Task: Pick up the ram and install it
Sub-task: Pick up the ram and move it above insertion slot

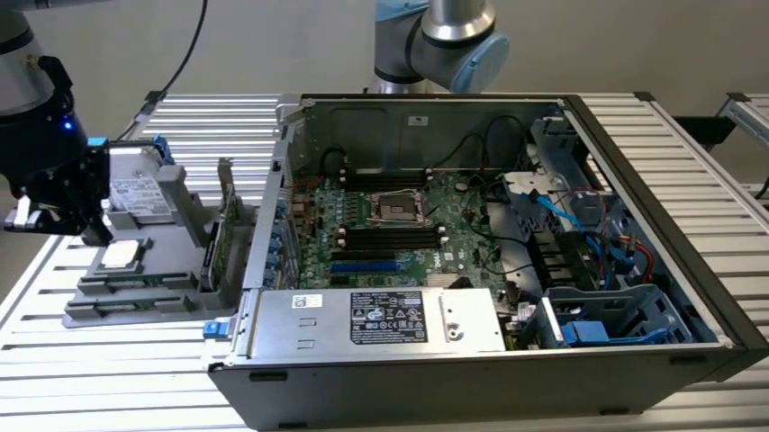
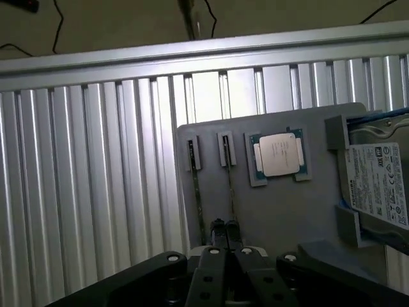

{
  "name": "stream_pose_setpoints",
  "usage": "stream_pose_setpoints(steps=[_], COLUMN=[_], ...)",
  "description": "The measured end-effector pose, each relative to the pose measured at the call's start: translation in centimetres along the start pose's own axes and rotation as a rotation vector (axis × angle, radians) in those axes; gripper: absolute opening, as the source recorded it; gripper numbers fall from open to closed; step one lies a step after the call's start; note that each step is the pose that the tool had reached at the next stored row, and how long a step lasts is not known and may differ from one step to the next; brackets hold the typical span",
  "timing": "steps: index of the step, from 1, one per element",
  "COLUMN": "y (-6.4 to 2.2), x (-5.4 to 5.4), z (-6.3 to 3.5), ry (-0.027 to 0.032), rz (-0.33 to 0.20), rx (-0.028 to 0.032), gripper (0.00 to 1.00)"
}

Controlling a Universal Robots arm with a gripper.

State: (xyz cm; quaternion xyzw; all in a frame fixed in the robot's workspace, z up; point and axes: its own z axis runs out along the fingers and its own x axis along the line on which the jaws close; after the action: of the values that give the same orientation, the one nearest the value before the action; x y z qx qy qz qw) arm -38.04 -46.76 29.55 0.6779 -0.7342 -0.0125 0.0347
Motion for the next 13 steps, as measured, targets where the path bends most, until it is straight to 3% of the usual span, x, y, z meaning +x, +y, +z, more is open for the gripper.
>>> stream_pose_setpoints(steps=[5, 6, 7, 9, 10, 11, 13], y=[0.0, 0.0, 0.0, 0.0, -0.01, 0.0, 0.02], x=[0.0, 0.0, 0.0, 0.0, -0.01, -0.02, -0.02], z=[0.01, 0.01, 0.01, 0.01, 0.11, 0.29, 0.65], ry=[0.0013, 0.0013, 0.0014, 0.0014, 0.0012, 0.0011, 0.0013], rz=[-0.023, -0.023, -0.023, -0.023, -0.023, -0.023, -0.023], rx=[0.0009, 0.0009, 0.0009, 0.0008, 0.001, 0.0012, 0.0011], gripper=[0.11, 0.18, 0.18, 0.3, 0.3, 0.36, 0.36])
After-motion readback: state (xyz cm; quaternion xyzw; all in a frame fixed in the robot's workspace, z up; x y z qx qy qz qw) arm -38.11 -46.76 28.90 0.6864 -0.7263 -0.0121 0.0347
